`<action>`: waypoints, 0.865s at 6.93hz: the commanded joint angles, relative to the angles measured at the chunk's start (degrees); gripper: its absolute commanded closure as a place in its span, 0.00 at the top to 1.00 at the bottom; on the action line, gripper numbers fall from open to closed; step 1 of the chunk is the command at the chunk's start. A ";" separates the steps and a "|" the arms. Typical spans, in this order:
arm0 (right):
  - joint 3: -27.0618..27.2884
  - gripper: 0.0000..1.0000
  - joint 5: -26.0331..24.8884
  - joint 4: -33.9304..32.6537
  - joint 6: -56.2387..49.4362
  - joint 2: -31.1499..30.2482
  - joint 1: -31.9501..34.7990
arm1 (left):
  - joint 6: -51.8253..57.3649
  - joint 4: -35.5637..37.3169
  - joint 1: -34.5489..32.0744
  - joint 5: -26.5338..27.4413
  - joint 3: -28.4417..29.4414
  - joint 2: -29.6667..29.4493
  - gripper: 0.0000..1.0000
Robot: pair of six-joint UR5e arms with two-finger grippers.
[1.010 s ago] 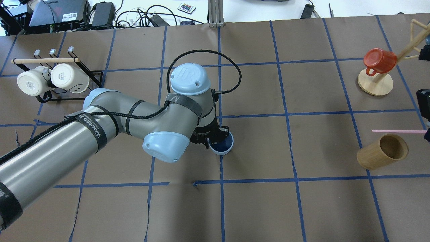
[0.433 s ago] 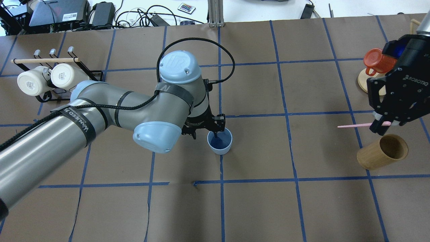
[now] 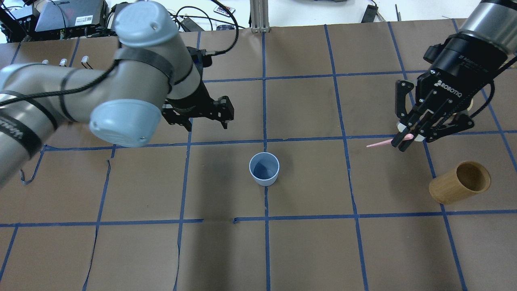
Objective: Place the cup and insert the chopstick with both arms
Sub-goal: 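Release the blue cup with left gripper while right carries chopstick over it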
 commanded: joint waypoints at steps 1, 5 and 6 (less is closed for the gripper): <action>0.08 0.03 12.53 -0.18 7.28 1.09 4.16 | 9.43 -9.76 8.89 2.32 5.22 4.80 0.97; 0.60 0.02 29.62 -7.54 21.60 6.09 12.69 | 6.66 -8.15 9.45 4.35 4.71 6.32 0.97; 0.69 0.02 30.34 -8.00 23.20 7.50 13.23 | 6.65 -7.97 9.45 4.35 4.80 6.22 0.97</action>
